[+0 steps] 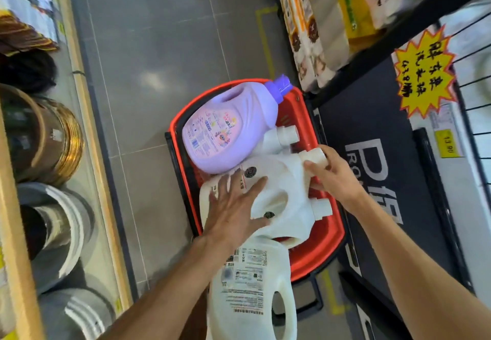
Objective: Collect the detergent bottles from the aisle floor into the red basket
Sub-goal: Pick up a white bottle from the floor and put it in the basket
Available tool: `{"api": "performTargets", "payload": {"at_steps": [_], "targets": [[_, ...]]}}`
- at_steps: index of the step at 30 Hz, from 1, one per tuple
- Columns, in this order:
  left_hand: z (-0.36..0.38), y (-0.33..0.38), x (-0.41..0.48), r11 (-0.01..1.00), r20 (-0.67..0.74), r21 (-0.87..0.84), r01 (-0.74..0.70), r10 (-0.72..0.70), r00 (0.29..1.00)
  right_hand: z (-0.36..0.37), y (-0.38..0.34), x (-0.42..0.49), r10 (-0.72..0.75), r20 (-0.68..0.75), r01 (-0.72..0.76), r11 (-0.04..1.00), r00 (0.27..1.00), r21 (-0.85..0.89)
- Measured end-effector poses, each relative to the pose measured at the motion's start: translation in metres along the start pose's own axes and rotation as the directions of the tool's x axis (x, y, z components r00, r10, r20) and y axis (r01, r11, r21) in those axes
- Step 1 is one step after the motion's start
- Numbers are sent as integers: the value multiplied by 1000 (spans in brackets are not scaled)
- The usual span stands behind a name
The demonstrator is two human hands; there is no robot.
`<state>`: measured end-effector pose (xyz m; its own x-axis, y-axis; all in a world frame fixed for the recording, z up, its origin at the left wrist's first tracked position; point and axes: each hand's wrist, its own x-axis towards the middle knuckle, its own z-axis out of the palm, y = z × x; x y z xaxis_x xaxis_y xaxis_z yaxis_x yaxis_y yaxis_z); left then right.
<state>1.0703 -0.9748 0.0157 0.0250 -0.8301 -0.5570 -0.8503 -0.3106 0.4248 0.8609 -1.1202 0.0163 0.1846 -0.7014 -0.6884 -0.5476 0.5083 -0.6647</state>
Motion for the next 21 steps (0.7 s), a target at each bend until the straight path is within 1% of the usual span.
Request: {"api": "performTargets", "payload": {"at_steps": [1,2,3,4,6,7,14,16,19,21], "targets": [[5,-15,3,999,117,1,49,-49,992,2,8,1,-11,14,13,995,1000,-100],[11,-27,5,997,198,12,82,-83,977,7,17,0,-1,36,10,972,999,-236],[16,-36,7,995,227,30,96,-101,969,13,24,-5,27,52,-6,932,998,-364],[20,-42,9,994,227,48,102,-110,968,20,33,-10,28,52,-1,889,998,-458],[23,-46,12,993,209,63,104,-115,971,28,45,-18,-56,42,69,838,998,-541],[23,-48,14,993,202,61,99,-110,973,29,46,-19,-82,40,90,831,996,-549],[23,-52,10,996,211,34,85,-91,973,31,46,-18,-101,51,113,827,994,-551],[24,-52,11,996,207,31,84,-89,974,30,46,-16,-98,38,102,826,994,-554],[20,-52,15,996,237,23,82,-85,968,30,42,-16,-81,27,82,827,996,-557],[16,-49,15,996,255,50,79,-89,963,33,40,-18,-58,1,49,836,998,-546]]}}
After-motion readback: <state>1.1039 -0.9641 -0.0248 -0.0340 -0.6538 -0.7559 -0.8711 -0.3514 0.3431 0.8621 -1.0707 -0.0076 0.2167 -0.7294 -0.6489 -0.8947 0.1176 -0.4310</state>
